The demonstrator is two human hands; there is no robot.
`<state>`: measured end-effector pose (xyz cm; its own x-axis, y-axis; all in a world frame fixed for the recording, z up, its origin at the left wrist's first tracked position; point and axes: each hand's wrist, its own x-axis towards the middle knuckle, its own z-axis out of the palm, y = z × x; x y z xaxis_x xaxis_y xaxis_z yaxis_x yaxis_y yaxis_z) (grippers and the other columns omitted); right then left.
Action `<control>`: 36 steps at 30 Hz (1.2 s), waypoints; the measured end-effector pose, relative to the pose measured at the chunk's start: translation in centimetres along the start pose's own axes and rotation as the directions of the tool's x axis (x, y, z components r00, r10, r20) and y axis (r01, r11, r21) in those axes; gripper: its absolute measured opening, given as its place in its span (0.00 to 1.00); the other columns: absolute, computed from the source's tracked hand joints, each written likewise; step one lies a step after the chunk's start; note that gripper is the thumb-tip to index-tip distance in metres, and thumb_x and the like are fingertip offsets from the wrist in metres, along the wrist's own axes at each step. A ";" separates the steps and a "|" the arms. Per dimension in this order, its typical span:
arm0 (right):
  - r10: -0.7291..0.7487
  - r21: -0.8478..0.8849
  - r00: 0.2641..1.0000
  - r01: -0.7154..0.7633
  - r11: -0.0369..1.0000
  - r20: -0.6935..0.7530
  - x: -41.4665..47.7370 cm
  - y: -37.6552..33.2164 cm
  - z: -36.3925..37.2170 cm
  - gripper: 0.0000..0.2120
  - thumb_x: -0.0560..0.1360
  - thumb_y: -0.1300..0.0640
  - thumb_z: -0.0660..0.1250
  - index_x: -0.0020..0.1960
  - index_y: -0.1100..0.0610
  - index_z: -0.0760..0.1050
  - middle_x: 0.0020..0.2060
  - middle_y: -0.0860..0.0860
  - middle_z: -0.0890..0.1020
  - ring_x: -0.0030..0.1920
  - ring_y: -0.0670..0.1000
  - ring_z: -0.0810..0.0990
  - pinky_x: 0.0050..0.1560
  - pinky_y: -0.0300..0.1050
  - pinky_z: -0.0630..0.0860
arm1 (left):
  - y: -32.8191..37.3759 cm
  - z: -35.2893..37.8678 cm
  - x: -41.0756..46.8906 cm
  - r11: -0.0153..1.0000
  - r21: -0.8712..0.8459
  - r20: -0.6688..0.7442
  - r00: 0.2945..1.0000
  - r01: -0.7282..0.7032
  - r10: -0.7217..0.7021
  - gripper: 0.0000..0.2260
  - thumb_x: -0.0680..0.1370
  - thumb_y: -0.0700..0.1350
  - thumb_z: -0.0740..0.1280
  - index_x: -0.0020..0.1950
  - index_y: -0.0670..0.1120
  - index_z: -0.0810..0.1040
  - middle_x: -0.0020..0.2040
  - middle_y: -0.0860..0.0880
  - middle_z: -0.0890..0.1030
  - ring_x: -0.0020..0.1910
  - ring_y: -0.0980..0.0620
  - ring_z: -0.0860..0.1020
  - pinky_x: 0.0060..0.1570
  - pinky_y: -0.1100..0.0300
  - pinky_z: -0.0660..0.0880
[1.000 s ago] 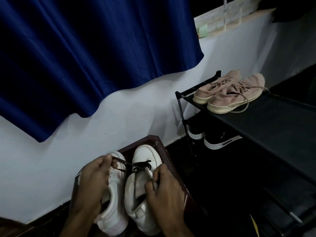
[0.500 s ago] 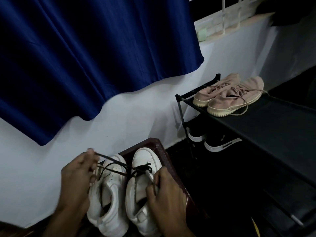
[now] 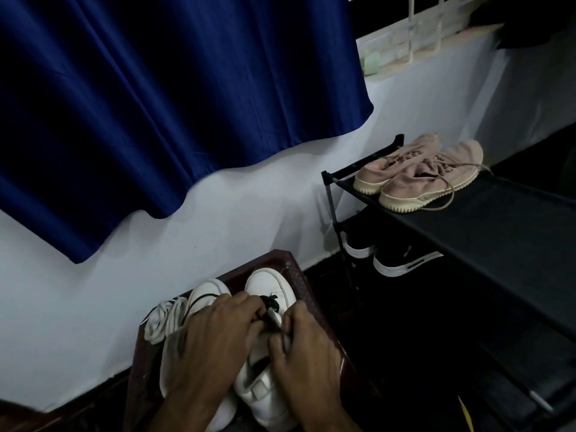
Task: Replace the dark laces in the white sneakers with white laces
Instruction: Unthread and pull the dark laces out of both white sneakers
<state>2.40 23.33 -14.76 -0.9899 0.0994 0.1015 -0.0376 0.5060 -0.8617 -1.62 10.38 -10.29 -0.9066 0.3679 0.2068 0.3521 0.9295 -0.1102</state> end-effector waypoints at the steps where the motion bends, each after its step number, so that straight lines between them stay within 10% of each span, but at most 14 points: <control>1: -0.002 -0.003 1.000 0.002 1.000 0.002 0.0 0.0 0.0 0.08 0.73 0.47 0.57 0.44 0.47 0.57 0.43 0.45 0.73 0.47 0.50 0.77 0.46 0.46 0.70 | 0.2 0.0 0.0 0.998 0.058 -0.033 0.999 -0.023 0.025 0.06 0.70 0.52 0.70 0.38 0.54 0.74 0.35 0.57 0.76 0.36 0.52 0.76 0.27 0.56 0.73; 15: -0.015 -0.029 1.000 0.015 0.999 0.025 0.3 -0.4 -0.2 0.15 0.76 0.48 0.58 0.44 0.43 0.50 0.44 0.42 0.68 0.49 0.52 0.78 0.43 0.46 0.63 | -1.9 0.0 -2.1 0.917 0.400 -0.372 0.911 -0.015 0.177 0.13 0.77 0.46 0.56 0.39 0.47 0.78 0.37 0.47 0.74 0.38 0.45 0.68 0.36 0.50 0.64; 22: -0.022 -0.008 1.000 0.022 1.000 0.003 0.6 -0.4 0.1 0.10 0.77 0.48 0.59 0.48 0.46 0.56 0.40 0.42 0.69 0.48 0.54 0.79 0.42 0.47 0.65 | -1.3 0.0 -2.9 0.916 0.376 -0.362 0.889 -0.136 0.281 0.19 0.83 0.46 0.52 0.39 0.49 0.79 0.40 0.49 0.77 0.40 0.47 0.72 0.40 0.51 0.65; 31: 0.000 0.032 1.000 0.001 0.999 -0.029 0.4 -1.3 0.6 0.13 0.76 0.46 0.60 0.46 0.42 0.53 0.38 0.44 0.75 0.45 0.53 0.80 0.45 0.48 0.71 | 0.9 0.2 0.0 0.987 0.154 -0.087 0.996 0.037 -0.024 0.12 0.63 0.45 0.77 0.38 0.53 0.75 0.35 0.53 0.77 0.37 0.48 0.77 0.33 0.53 0.72; 36: 0.037 0.037 0.998 -0.035 0.999 -0.049 0.9 -1.3 0.9 0.13 0.76 0.46 0.60 0.46 0.43 0.53 0.37 0.45 0.75 0.45 0.53 0.80 0.45 0.48 0.70 | 0.8 0.8 0.7 0.961 0.275 -0.193 0.979 -0.011 0.067 0.04 0.64 0.43 0.66 0.37 0.50 0.73 0.35 0.49 0.76 0.39 0.45 0.74 0.37 0.49 0.68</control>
<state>1.46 21.97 -13.98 -0.9827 0.1599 0.0940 -0.0080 0.4699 -0.8827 -2.14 11.32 -11.00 -0.8189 0.4274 0.3830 0.2848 0.8820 -0.3754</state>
